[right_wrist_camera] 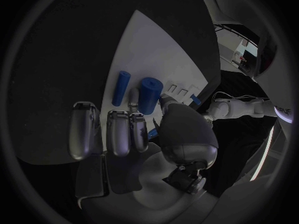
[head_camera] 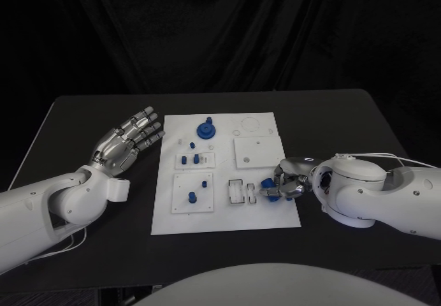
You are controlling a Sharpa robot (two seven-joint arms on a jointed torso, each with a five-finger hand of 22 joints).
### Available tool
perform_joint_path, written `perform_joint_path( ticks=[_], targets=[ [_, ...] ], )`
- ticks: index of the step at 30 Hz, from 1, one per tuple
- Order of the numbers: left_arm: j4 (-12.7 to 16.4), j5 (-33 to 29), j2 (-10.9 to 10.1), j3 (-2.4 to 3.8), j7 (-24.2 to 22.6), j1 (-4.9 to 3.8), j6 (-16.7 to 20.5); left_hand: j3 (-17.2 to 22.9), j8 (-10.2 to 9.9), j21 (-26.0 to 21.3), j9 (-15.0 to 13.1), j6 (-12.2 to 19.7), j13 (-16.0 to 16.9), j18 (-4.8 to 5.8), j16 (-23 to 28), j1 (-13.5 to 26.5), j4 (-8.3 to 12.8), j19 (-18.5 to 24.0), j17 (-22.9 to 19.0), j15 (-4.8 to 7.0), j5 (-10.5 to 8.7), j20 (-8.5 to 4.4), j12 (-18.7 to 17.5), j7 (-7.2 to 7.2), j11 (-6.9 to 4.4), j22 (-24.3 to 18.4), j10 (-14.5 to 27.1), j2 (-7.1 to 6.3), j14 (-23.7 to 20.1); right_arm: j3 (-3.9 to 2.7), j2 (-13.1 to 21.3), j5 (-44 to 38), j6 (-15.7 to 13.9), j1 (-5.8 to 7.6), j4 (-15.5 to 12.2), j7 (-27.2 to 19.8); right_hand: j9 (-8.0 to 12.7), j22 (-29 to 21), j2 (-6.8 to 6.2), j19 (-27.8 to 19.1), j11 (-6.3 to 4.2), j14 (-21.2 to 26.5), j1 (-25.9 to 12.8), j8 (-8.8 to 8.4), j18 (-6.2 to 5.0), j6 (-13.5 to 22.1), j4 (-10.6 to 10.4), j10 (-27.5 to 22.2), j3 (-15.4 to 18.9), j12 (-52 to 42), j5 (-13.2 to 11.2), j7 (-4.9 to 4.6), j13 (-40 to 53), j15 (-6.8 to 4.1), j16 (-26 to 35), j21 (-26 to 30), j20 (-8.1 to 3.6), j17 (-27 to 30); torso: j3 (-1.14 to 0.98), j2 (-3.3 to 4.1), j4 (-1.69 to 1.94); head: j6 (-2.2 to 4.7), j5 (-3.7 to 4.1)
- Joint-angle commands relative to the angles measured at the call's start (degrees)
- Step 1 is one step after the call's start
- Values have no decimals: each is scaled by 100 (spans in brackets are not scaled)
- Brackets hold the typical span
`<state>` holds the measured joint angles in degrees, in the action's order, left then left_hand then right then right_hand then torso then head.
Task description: Assemble the parts on the task board
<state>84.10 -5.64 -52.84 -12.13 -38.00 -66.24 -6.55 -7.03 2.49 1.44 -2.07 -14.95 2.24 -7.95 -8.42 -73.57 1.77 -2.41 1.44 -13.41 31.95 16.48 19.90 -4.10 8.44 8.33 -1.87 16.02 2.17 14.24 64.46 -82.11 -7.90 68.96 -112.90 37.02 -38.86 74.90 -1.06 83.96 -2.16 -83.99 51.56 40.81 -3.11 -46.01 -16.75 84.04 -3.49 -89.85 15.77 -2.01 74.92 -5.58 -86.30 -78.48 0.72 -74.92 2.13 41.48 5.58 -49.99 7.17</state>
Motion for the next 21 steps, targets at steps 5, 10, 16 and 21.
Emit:
perform_joint_path(
  ticks=[5, 10, 16, 21],
  targets=[
    [2, 46, 12, 4, 19, 15, -141, 40, 12, 19, -2, -10, 6, 100, -13, 18, -3, -36, 3, -31, 14, 12, 13, -33, 33, -4, -25, 20, 4, -1, -100, -100, 218, -51, 141, 144, 49, 1134, -26, 211, 22, -428, 219, -180, 28, -122, 44, 596, -92, -15, 588, -2, 1508, 7, 41, 35, 4, -572, -4, 3, -2, -1, -21],
    [1, 46, 16, 4, 39, 18, -152, 40, 12, 19, -2, -10, 6, 100, -13, 18, -3, -36, 3, -31, 14, 12, 13, -33, 33, -4, -25, 20, 4, -1, -137, 40, 179, -68, 189, 83, 52, 1128, -87, 203, 17, -425, 541, -302, 23, -167, 138, 596, -260, -15, 1194, 0, 1508, 3, 53, 50, 1, -546, -3, 1, 2, -1, -38],
    [-1, 46, 15, 4, 54, 21, -157, 43, 11, 19, -1, -7, 7, 101, -14, 22, -4, -36, 3, -33, 13, 13, 25, -37, 45, -5, -26, 19, 2, -1, -135, 250, -71, -75, 185, -98, -32, 1141, -108, 216, -28, -435, 1029, -307, 32, -216, 407, 596, -652, -15, 2244, 52, 1508, -35, 33, 8, -28, -586, -5, -1, -2, -1, -56],
    [-1, 46, 15, 4, 74, 26, -172, 43, 11, 19, -1, -7, 7, 101, -14, 22, -4, -36, 3, -33, 13, 13, 25, -37, 45, -5, -26, 19, 2, -2, -112, 521, -604, -77, 137, -400, -164, 1162, -191, 239, -71, -444, 1229, -217, 46, -259, 590, 596, -949, -15, 2933, 99, 1508, -70, 9, -59, -62, -631, -6, -3, -2, -1, -66]
  ],
)
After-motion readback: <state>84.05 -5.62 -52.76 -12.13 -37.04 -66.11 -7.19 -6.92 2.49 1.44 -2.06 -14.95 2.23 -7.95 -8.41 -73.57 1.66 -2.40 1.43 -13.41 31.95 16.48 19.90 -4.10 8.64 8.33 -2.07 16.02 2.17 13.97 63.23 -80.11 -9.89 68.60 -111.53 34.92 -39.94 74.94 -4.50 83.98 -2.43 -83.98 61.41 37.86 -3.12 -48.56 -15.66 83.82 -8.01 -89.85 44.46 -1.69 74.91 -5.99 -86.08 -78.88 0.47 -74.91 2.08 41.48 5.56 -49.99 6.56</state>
